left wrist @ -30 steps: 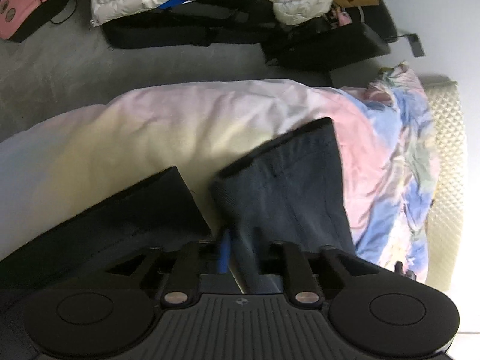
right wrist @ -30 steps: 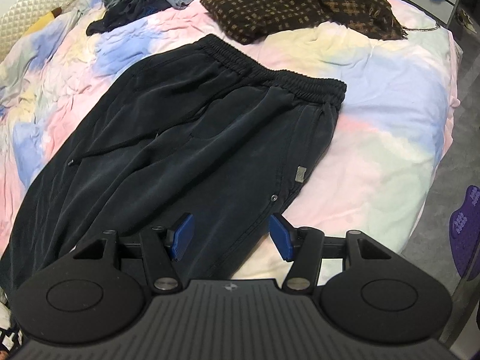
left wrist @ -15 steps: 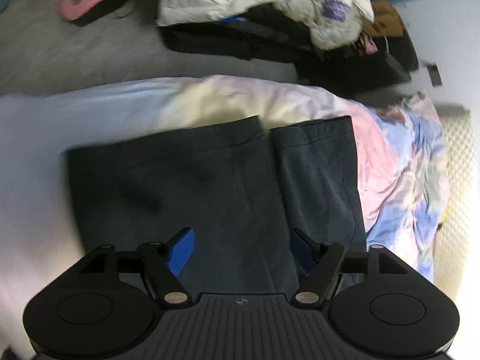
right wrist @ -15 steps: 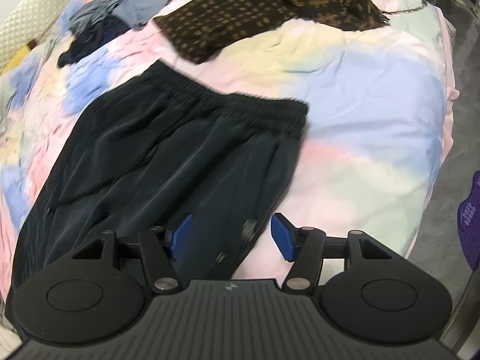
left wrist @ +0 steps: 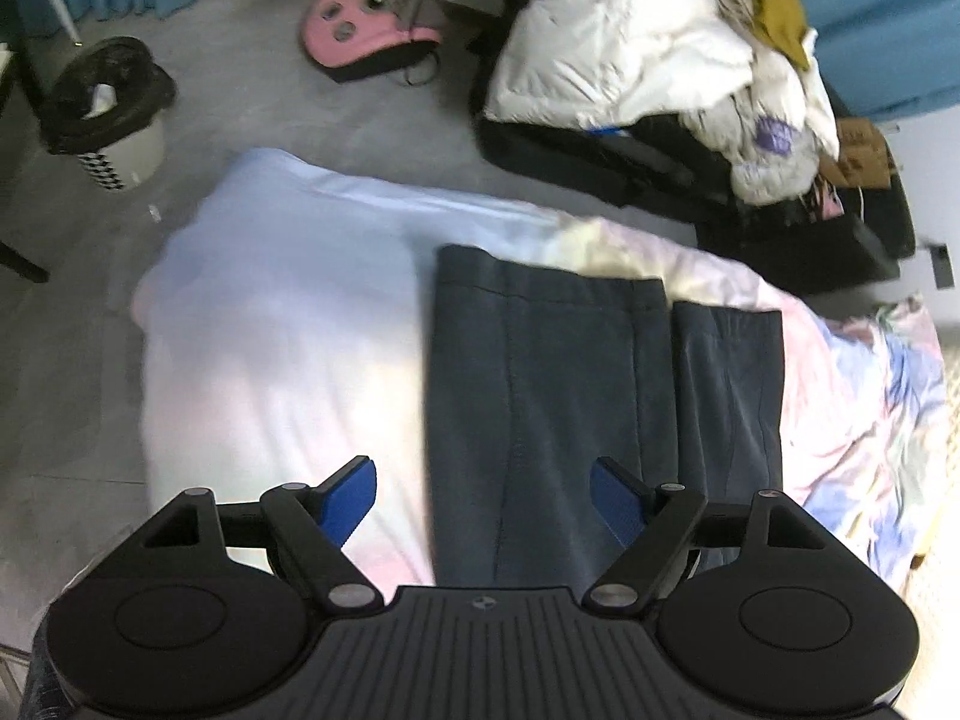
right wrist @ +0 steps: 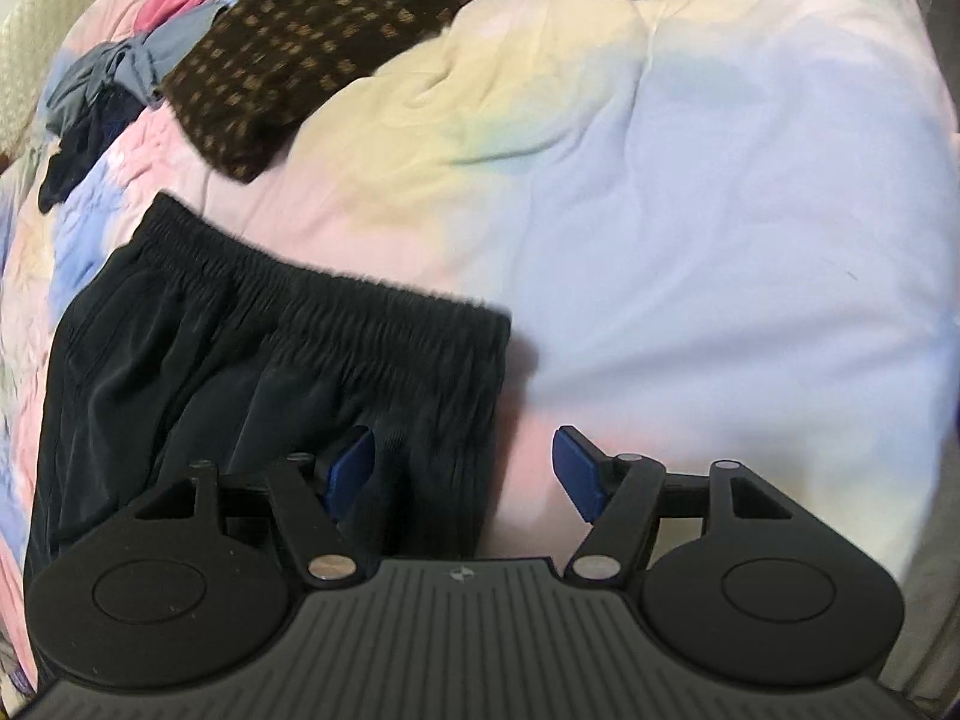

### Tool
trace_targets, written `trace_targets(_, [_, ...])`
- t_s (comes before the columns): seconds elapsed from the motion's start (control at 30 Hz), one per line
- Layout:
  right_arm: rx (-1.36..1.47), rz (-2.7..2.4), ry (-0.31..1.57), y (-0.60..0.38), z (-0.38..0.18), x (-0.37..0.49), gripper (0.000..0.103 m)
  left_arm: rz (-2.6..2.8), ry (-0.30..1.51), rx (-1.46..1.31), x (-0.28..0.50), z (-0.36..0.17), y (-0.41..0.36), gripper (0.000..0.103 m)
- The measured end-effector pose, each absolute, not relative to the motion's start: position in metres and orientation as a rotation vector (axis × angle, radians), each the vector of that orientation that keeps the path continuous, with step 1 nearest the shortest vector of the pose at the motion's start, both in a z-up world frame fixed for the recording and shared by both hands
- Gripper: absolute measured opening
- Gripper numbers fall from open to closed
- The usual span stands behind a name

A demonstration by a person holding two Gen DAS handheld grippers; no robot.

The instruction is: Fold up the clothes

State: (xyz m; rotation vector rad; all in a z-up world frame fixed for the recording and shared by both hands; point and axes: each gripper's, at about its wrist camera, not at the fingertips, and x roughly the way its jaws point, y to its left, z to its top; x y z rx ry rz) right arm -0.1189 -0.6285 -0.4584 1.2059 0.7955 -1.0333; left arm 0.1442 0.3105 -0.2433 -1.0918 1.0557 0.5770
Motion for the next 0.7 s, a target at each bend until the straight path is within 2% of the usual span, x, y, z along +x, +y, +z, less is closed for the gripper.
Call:
trace_targets(0.23, [1.281, -0.928, 0.711, -0.64, -0.477, -0.108, 0.052, 0.523, 1.02, -1.114, 0.136, -0.235, 0.304, 0.08])
trace_targets(0.3, [1.263, -0.928, 0.72, -0.639, -0.474, -0.103, 0.033, 0.509, 1.024, -1.108, 0.14, -0.238, 0.297, 0.08])
trace_targets(0.33, [1.247, -0.938, 0.741, -0.639, -0.471, -0.101, 0.028, 0.504, 1.025, -1.11, 0.142, -0.241, 0.296, 0.08])
trace_targets(0.5, [1.183, -0.951, 0.762, -0.639, -0.447, -0.093, 0.023, 0.5, 1.031, -1.153, 0.152, -0.264, 0.298, 0.08])
trace_targets(0.7, [1.143, -0.993, 0.74, -0.63, -0.412, -0.082, 0.023, 0.526, 1.064, -1.19, 0.165, -0.309, 0.316, 0.077])
